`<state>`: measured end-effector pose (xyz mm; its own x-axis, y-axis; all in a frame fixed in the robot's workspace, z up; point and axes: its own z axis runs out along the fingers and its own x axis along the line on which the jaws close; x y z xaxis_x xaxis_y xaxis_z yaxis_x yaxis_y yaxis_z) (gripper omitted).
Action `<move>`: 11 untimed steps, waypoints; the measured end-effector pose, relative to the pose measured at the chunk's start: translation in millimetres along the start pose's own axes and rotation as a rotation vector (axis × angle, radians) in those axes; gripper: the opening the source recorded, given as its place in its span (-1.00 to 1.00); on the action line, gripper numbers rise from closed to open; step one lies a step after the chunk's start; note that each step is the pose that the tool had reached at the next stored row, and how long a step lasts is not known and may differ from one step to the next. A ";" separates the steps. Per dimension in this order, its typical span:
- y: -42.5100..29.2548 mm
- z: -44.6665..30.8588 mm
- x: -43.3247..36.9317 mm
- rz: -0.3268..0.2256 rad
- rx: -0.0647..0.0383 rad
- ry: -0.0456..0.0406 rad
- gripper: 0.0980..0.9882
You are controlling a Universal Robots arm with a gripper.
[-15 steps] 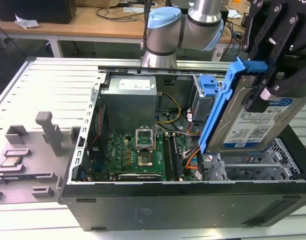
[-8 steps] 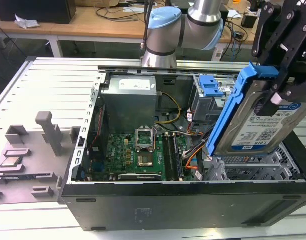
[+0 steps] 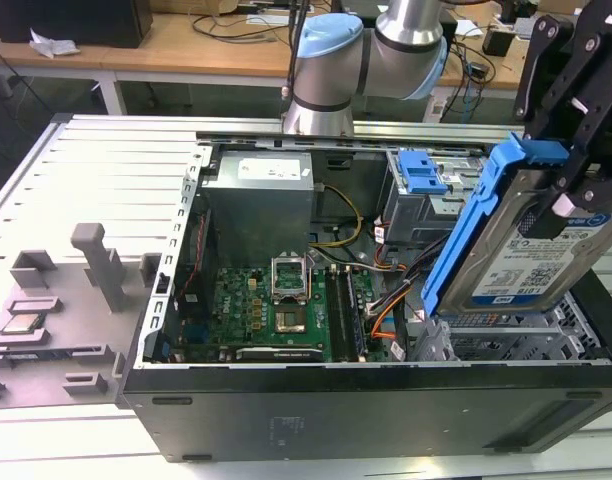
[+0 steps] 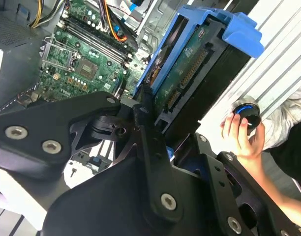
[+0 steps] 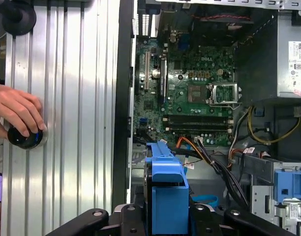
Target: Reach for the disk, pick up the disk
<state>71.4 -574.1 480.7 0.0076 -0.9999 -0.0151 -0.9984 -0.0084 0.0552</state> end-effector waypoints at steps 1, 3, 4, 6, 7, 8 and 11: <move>-1.0 3.5 0.4 0.000 0.000 -0.0001 -0.40; -5.6 9.7 0.7 0.000 -0.002 -0.0001 -0.40; -8.5 12.5 0.8 0.000 -0.004 -0.0002 -0.40; -16.0 16.3 0.2 0.000 -0.007 -0.0001 -0.40; -18.9 17.6 -0.6 0.000 -0.009 -0.0002 -0.40; -23.3 19.6 -2.3 0.000 -0.011 -0.0001 -0.40; -34.0 25.0 -8.1 0.000 -0.017 -0.0002 -0.40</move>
<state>103.8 -565.4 454.0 0.0073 -0.9999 -0.0153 -0.9974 -0.0083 0.0719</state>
